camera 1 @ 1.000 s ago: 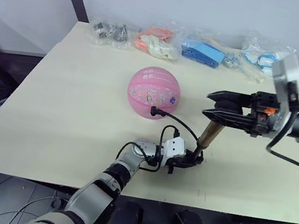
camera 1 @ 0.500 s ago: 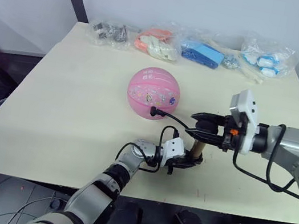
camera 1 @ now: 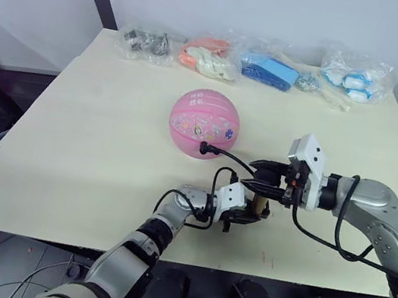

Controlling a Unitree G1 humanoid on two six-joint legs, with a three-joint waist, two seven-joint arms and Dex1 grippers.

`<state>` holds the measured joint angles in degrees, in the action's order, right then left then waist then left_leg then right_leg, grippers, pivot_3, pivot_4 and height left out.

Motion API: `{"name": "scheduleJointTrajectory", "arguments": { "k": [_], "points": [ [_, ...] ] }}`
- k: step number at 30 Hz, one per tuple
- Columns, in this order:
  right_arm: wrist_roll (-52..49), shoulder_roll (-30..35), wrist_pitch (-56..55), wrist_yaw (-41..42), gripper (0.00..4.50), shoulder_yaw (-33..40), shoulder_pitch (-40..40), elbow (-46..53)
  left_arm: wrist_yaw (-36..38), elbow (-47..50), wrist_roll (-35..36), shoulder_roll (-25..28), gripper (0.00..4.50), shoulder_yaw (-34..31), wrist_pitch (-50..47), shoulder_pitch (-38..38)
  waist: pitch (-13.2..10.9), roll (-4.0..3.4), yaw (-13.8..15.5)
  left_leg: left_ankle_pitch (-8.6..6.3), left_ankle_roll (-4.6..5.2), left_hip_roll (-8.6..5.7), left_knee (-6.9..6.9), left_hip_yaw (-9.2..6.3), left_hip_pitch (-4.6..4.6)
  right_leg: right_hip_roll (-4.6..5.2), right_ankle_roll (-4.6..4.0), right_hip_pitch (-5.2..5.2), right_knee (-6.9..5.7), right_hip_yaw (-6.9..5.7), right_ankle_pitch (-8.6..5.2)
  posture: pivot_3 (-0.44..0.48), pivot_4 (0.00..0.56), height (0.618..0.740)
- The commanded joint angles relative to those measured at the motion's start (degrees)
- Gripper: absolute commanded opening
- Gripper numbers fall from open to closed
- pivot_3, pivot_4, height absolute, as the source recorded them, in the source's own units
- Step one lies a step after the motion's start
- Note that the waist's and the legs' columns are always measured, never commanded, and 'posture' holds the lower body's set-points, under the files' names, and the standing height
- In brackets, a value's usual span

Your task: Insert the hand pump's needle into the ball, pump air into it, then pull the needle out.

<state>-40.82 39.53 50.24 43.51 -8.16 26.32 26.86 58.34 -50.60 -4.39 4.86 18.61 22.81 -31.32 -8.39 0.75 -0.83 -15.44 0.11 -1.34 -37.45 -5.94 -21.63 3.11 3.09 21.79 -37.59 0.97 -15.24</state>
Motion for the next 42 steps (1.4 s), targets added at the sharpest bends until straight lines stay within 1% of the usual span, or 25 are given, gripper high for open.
{"name": "scheduleJointTrajectory", "arguments": {
  "k": [1,7,13,19,27,31,33,39,42],
  "points": [
    [-5.7,1.7,5.2,1.2,1.74,4.9,3.5,1.4,0.2,-1.9,-1.2,1.1,1.12,0.7,-2.0,1.4,-0.1,-0.02,0.0,0.00,0.00,-0.02,0.00,0.00,-0.04,0.02,-0.01,0.04,0.00,0.00,0.00,0.000,0.150,0.738],
    [-14.2,4.7,11.5,1.3,1.74,11.7,10.4,1.5,0.3,-1.8,-1.2,1.1,1.12,0.7,-2.1,1.6,-0.3,-0.14,0.2,0.00,0.00,-0.04,0.01,-0.01,-0.25,0.05,-0.02,0.25,0.01,0.00,0.01,0.000,0.150,0.738],
    [-19.8,6.5,14.9,0.0,1.74,15.9,16.4,-0.2,0.3,-2.1,-1.3,1.0,1.12,0.7,-2.0,1.4,-0.4,-0.17,0.1,0.00,0.00,-0.04,0.01,0.02,-0.25,0.06,-0.02,0.26,-0.01,0.02,0.01,0.000,0.150,0.738],
    [-24.4,7.9,16.3,-1.8,1.74,19.1,22.4,-2.9,0.4,-2.5,-1.4,1.1,1.12,0.8,-2.0,1.1,-0.4,-0.24,0.1,0.00,0.00,-0.04,0.01,0.07,-0.24,0.07,-0.02,0.28,-0.04,0.07,0.02,0.000,0.150,0.738],
    [-28.0,9.1,16.6,-4.1,1.74,20.6,25.6,-4.9,0.3,-2.4,-1.5,1.2,1.12,0.9,-1.8,1.2,-0.5,-0.26,0.1,0.00,0.00,-0.01,0.01,0.08,-0.25,0.08,-0.02,0.28,-0.04,0.08,0.01,0.000,0.150,0.738],
    [-28.9,8.8,15.6,-5.0,1.74,20.7,25.3,-5.1,0.2,-2.4,-1.6,1.2,1.12,0.9,-1.7,1.3,-0.5,-0.26,0.1,0.00,0.00,-0.01,0.01,0.09,-0.25,0.09,-0.02,0.29,-0.04,0.08,0.02,0.000,0.150,0.738],
    [-27.5,7.7,13.9,-5.0,1.74,19.9,23.4,-4.1,0.2,-2.7,-1.6,1.2,1.12,0.9,-1.6,1.1,-0.5,-0.26,0.1,0.00,0.00,0.00,0.01,0.09,-0.25,0.09,-0.02,0.29,-0.04,0.08,0.02,0.000,0.150,0.738],
    [-22.8,6.3,10.2,-3.0,1.74,15.4,13.5,0.2,0.1,-3.5,-1.7,1.3,1.12,0.8,-1.4,0.6,-0.4,-0.23,0.1,0.00,0.00,-0.02,0.01,0.10,-0.19,0.07,-0.02,0.24,-0.06,0.08,0.01,0.000,0.150,0.738],
    [-19.8,6.8,9.1,-2.2,1.74,12.8,9.3,0.5,0.2,-3.8,-1.8,1.4,1.12,0.8,-1.2,0.4,-0.4,-0.22,-0.1,0.00,0.00,-0.02,0.00,0.13,-0.10,0.06,-0.01,0.17,-0.09,0.11,0.01,0.000,0.150,0.738]
  ]
}}
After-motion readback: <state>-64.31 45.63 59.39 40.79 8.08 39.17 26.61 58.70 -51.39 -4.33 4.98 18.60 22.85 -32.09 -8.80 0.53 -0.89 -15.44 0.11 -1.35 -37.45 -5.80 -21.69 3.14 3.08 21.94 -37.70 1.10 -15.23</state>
